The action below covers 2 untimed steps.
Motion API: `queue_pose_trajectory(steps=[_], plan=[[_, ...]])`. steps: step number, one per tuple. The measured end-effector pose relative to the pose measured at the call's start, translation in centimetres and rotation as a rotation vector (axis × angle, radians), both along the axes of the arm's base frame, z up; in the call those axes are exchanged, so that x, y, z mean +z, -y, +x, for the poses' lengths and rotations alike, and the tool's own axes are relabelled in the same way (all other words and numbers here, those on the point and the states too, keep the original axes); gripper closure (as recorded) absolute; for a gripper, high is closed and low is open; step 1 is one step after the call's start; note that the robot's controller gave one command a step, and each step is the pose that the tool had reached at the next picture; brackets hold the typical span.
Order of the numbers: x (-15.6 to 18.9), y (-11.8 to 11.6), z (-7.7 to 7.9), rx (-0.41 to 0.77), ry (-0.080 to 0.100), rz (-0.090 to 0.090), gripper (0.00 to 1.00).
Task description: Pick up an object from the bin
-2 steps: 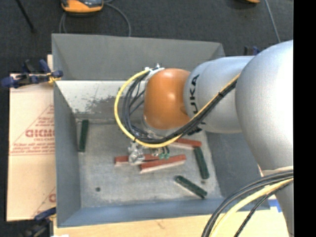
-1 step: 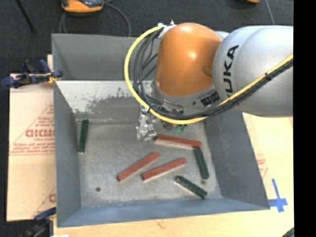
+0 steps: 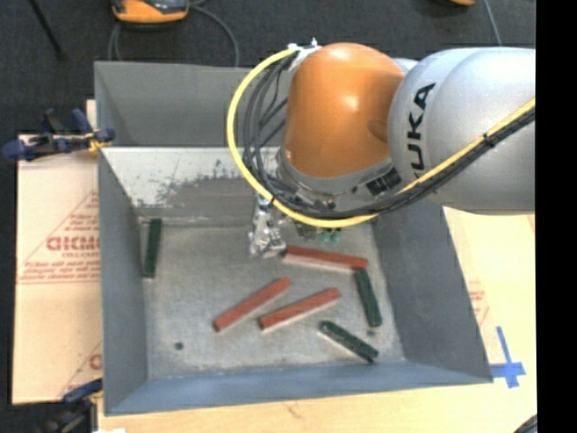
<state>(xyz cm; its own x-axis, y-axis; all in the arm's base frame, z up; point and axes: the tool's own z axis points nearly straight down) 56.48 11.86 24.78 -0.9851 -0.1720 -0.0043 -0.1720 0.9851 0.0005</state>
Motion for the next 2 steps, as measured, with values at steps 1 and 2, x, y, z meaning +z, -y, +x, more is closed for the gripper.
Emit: queue_pose_trajectory(steps=[1,2], plan=[[-0.2,0.1,0.0,-0.004,0.003,0.001,1.00],[0.9,-0.7,-1.7,-0.029,-0.010,-0.002,1.00]])
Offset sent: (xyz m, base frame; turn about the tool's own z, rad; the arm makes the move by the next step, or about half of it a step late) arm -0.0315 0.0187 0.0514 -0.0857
